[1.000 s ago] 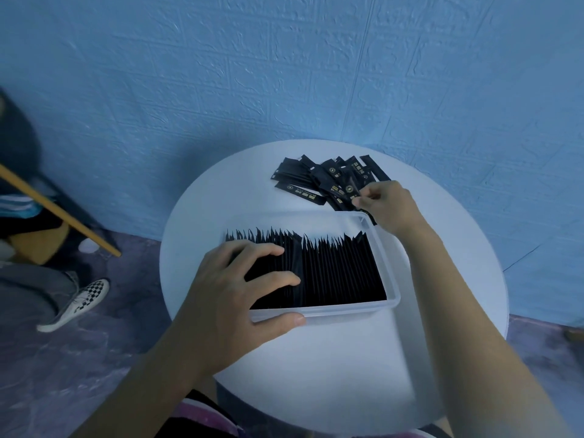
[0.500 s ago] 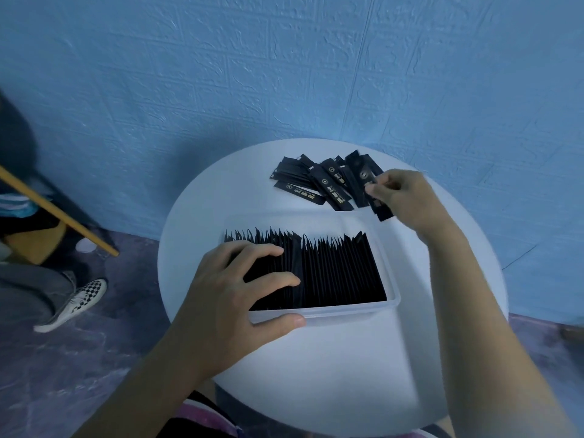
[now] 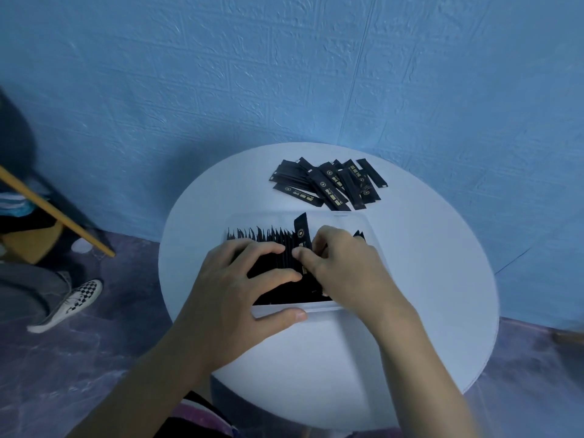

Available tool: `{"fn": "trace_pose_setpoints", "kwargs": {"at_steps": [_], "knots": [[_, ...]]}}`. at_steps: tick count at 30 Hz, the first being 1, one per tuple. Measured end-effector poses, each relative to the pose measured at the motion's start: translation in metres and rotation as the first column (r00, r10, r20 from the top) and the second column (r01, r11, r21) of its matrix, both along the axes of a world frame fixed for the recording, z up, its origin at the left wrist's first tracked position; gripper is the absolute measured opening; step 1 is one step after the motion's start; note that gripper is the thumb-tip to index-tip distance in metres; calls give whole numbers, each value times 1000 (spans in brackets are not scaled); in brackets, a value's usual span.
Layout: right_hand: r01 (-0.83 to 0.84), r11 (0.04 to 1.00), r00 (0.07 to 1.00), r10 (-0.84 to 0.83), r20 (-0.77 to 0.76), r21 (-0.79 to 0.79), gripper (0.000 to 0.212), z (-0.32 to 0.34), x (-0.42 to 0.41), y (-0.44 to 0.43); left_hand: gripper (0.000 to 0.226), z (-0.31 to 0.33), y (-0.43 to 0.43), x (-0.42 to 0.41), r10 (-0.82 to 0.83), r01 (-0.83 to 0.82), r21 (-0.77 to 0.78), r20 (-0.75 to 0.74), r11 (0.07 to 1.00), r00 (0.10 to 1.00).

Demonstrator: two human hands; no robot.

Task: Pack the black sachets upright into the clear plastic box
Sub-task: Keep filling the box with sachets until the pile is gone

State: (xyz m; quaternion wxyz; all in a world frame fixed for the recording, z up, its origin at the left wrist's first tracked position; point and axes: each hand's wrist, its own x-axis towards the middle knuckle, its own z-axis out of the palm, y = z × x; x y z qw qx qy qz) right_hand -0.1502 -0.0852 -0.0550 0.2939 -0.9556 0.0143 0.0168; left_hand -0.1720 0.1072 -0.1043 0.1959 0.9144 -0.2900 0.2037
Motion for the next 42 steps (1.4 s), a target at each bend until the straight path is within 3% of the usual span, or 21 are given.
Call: {"fn": "trace_pose_setpoints", "kwargs": {"at_steps": [11,13,16,20,22,28,42], "knots": [[-21,1000,999,21,-24,-1,56,2,-1,-10,49,-2,0,1,-1,1,-11,1,1000,1000],[-5,1000,1000,5,-18,23,46,3,2,-10,49,-2,0,1,2,-2,-9,3,1000,1000],[-11,984,997,24,-68,178,24,5,5,-7,49,-2,0,1,3,-3,-18,8,1000,1000],[-50,936,984,106,-142,349,65,0,10,-6,49,-2,0,2,-2,2,-19,16,1000,1000],[-88,910,971,168,-167,404,75,-1,11,-8,48,-2,0,2,-10,10,-20,21,1000,1000],[-144,883,958,237,-161,447,56,3,17,-16,50,-3,3,3,-19,19,-7,21,1000,1000],[-175,870,937,291,-193,461,59,3,22,-17,55,-2,5,4,-39,37,52,27,998,999]]}}
